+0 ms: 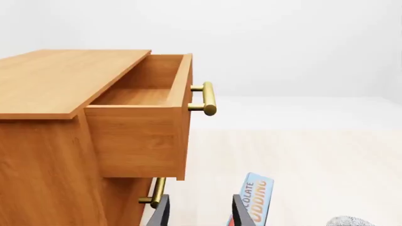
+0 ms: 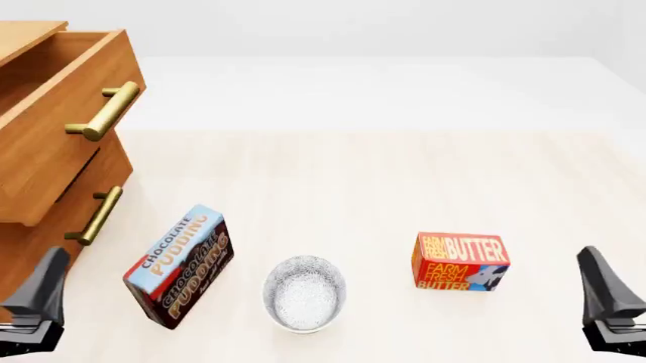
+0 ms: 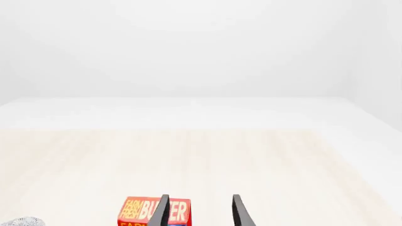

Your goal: Put the bowl in the top drawer of the cabinet.

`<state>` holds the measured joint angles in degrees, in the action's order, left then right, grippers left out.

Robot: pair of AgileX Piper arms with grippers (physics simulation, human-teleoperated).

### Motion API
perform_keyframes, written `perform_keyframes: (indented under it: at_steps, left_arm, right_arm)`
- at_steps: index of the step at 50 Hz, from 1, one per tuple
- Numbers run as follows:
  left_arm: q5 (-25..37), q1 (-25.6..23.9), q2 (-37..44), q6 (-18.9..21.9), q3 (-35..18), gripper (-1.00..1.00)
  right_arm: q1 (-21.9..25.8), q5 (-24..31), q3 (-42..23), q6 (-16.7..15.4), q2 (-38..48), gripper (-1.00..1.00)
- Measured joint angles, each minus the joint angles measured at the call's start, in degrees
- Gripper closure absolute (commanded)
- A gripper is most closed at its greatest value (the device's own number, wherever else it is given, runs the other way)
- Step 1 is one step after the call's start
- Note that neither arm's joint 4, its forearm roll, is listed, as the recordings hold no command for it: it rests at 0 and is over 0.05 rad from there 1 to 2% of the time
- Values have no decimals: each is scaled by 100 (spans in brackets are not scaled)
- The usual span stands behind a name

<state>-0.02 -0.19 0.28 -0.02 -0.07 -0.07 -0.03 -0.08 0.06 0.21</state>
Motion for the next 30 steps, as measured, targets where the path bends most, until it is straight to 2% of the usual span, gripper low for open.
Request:
perform_keyframes:
  at_steps: [30]
  left_arm:
    - [-106, -28, 299, 100, 1, -100]
  right_arm:
    - [-11, -7, -18, 11, 43, -100]
